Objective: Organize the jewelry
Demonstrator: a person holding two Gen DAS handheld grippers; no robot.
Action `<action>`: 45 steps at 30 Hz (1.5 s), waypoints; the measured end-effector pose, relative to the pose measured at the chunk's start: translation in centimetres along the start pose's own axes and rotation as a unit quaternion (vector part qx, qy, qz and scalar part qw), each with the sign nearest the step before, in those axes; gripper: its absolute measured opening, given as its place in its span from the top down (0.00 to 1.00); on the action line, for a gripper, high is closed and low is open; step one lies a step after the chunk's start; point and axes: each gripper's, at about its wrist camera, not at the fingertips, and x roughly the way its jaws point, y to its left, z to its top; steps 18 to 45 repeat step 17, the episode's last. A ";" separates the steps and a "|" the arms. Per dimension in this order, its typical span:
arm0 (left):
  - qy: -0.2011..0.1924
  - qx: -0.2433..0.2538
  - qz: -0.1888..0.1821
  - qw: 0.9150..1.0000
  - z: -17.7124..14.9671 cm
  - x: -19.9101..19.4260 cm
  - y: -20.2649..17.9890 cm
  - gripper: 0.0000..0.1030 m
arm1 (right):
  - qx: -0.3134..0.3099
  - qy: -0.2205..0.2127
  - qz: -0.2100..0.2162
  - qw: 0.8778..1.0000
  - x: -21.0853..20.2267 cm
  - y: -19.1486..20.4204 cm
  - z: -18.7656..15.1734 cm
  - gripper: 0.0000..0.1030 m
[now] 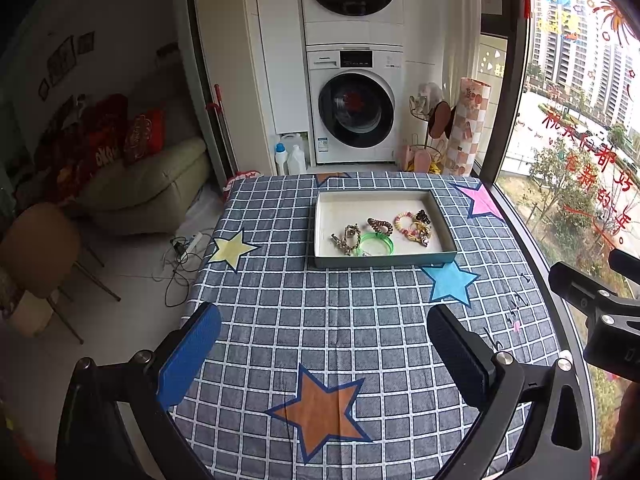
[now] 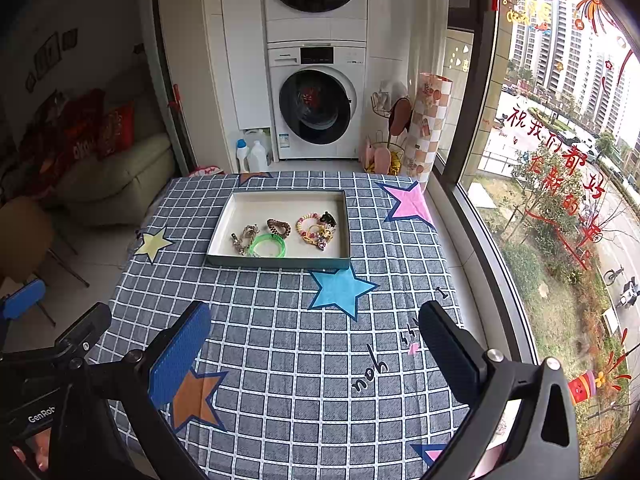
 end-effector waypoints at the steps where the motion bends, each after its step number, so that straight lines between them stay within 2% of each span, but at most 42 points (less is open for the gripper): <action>1: 0.000 0.000 0.000 1.000 0.0 0.0 0.0 0.00 | 0.000 0.000 0.000 1.000 0.0 0.1 0.0 0.00; 45: 0.008 -0.005 -0.007 1.000 0.1 0.3 -0.1 0.00 | 0.001 0.001 0.001 1.000 0.1 -0.1 -0.1 0.00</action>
